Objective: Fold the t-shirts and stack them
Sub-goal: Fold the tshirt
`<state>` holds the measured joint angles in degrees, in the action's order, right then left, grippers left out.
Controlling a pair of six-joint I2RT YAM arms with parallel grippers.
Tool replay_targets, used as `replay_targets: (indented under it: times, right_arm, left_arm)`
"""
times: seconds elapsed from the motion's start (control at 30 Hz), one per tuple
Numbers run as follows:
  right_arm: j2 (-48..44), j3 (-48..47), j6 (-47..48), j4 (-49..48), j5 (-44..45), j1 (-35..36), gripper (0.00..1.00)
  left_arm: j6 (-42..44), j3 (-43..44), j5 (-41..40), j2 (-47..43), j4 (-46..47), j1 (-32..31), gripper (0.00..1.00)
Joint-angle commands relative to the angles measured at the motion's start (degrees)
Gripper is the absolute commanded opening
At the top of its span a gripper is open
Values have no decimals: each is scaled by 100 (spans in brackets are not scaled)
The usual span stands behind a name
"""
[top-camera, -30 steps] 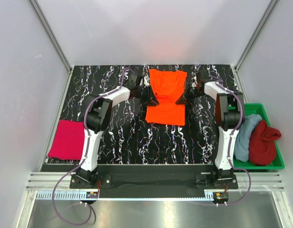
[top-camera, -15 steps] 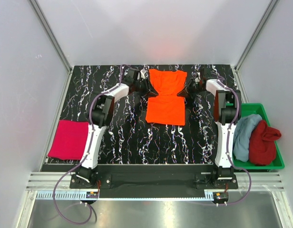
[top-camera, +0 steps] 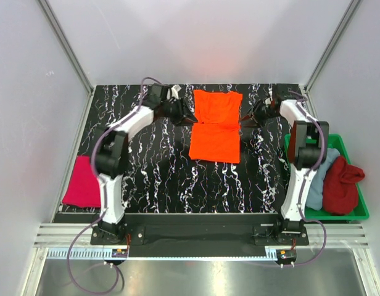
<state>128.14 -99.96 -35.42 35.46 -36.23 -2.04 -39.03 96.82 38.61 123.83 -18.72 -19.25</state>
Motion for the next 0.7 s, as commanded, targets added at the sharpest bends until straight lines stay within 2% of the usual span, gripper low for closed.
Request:
replay_targets:
  times: [0.0, 0.07, 0.23, 0.43, 0.67]
  right_arm:
    - [-1298, 529, 483, 400, 265, 20, 46]
    - [-1668, 1065, 492, 365, 134, 55, 47]
    - [-1985, 1987, 256, -125, -226, 572, 45]
    - [-1766, 2314, 26, -496, -332, 1030, 43]
    - [-1397, 2648, 17, -699, -420, 1031, 41]
  left_arm:
    - [238, -897, -64, -1369, 158, -70, 40]
    - [142, -1312, -38, -1624, 289, -202, 40]
    - [-543, -2315, 234, -1863, 1431, -457, 38]
    - [-896, -2229, 384, -1257, 1854, -580, 36]
    - [-774, -2535, 393, -800, 2004, -563, 34]
